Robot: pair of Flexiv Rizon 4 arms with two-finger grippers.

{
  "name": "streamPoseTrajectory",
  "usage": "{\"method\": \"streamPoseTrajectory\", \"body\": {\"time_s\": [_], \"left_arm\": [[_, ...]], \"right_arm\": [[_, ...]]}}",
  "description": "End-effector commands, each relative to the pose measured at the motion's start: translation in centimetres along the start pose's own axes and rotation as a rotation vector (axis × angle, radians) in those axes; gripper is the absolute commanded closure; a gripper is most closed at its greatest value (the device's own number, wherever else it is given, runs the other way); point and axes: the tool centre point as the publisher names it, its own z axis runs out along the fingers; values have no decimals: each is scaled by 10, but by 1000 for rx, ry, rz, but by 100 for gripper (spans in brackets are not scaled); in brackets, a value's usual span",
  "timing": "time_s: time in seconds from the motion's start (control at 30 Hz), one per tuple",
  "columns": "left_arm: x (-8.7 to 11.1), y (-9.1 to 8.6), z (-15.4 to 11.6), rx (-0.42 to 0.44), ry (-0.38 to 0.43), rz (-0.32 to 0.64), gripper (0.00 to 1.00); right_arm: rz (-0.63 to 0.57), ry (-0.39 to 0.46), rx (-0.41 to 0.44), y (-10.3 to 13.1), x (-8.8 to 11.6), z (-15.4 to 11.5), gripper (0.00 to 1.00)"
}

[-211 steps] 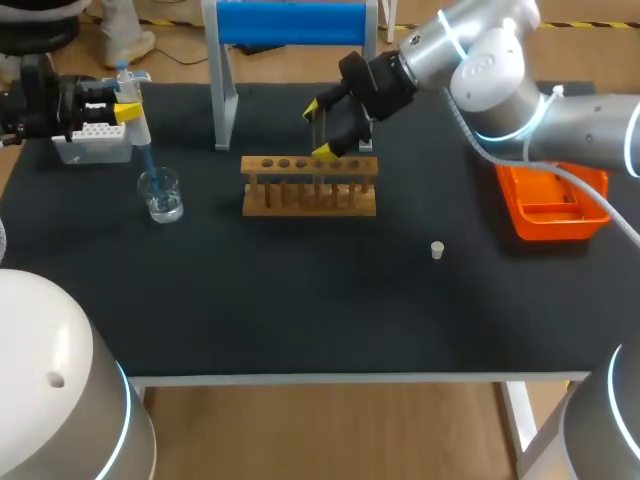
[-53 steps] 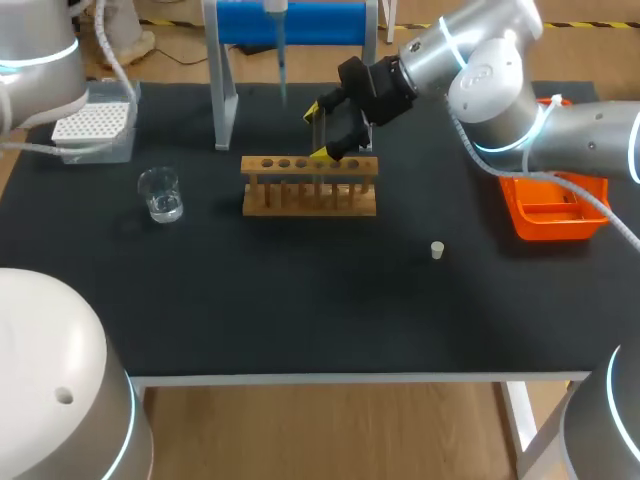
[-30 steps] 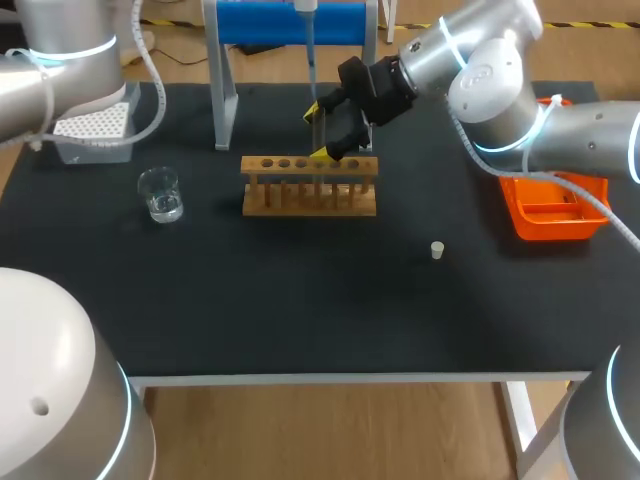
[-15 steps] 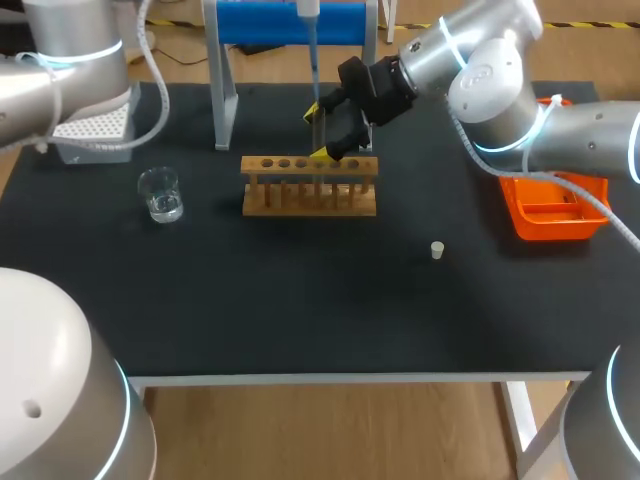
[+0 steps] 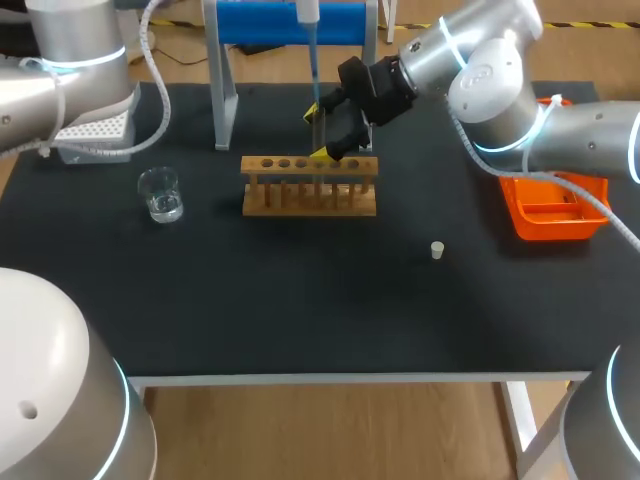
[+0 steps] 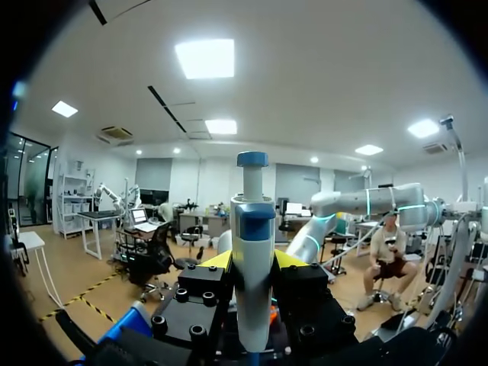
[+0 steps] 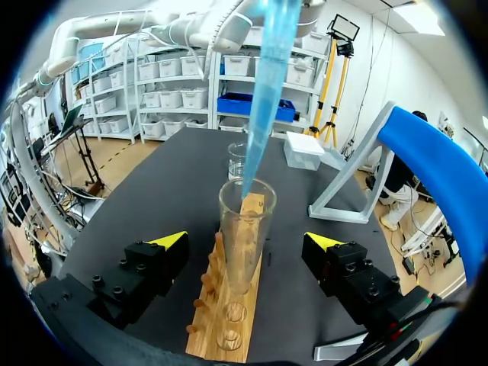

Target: Invert the test tube, pick up the pipette, mount the tip to pipette, aspirate from beaker and dispense into the tube, eject the tip, return the pipette, and cap with the stopper.

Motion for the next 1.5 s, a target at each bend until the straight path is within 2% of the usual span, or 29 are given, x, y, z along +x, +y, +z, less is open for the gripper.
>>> {"method": "streamPoseTrajectory", "body": {"time_s": [0.03,0.77,1.5], "left_arm": [[-2,2,-1,3,5,-2,100],[-4,5,-7,-21,-25,0,100],[-11,4,-3,-3,7,19,100]], "right_arm": [[0,1,1,0,0,-1,0],[0,1,1,0,0,-1,0],[0,1,1,0,0,-1,0]]}}
